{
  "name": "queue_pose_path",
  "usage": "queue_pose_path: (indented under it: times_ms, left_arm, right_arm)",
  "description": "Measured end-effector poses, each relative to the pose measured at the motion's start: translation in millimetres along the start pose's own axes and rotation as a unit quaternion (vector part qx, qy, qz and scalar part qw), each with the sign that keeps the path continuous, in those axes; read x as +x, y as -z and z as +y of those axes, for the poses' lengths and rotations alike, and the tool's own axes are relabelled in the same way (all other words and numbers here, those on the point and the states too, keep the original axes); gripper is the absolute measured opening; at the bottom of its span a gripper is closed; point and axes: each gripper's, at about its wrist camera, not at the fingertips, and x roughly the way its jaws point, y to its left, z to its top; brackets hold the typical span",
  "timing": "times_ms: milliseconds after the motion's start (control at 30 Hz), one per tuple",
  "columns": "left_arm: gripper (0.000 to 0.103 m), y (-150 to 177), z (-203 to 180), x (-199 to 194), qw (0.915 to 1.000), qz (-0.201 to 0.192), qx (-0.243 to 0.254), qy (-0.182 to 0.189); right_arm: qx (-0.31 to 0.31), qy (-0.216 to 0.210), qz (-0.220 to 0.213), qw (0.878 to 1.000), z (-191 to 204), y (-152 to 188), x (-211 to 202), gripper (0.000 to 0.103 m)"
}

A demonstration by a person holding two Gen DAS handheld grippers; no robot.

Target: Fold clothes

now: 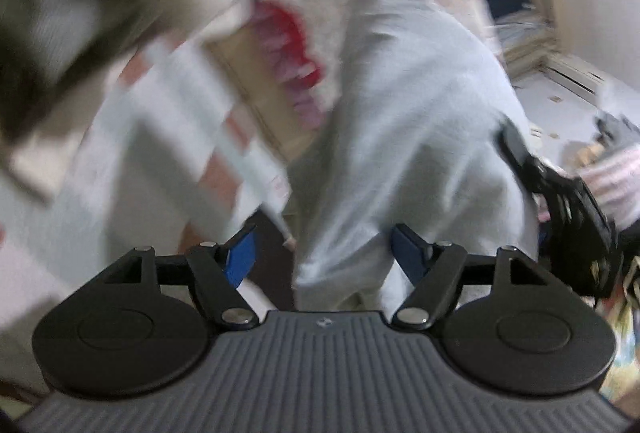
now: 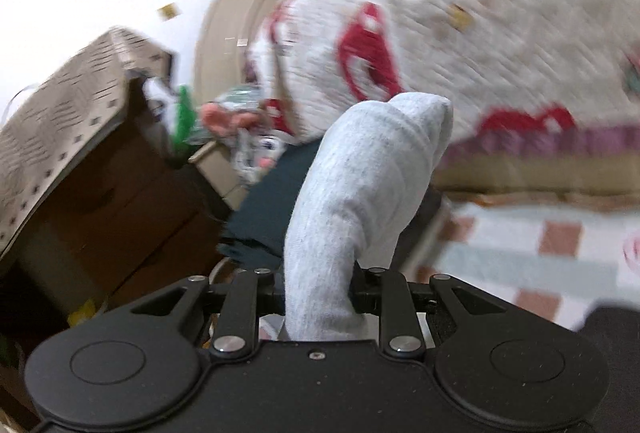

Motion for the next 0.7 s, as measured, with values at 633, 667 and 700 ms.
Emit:
queue_pose_path:
  times_ms: [633,667,700]
  left_arm:
    - [0.083,-156.6,-108.7,-157.0,0.9381,-0.254,0.158,-0.175]
    - [0.083,-163.1,-96.7,-154.6,0.9365,-0.258,0.151,-0.184]
    - [0.083,-169.4,-84.5,-152.2,0.9348,-0.261,0.145,-0.193]
  right_arm:
    - [0.032,-0.189,-0.026,0.981,91.5,-137.3,196.5,0.027]
    - [0.043,-0.163,-0.028,0.985,76.0,-131.2,212.2,0.029]
    - [0.053,-0.136,-0.027,0.989,60.6,-125.0,227.7,0.030]
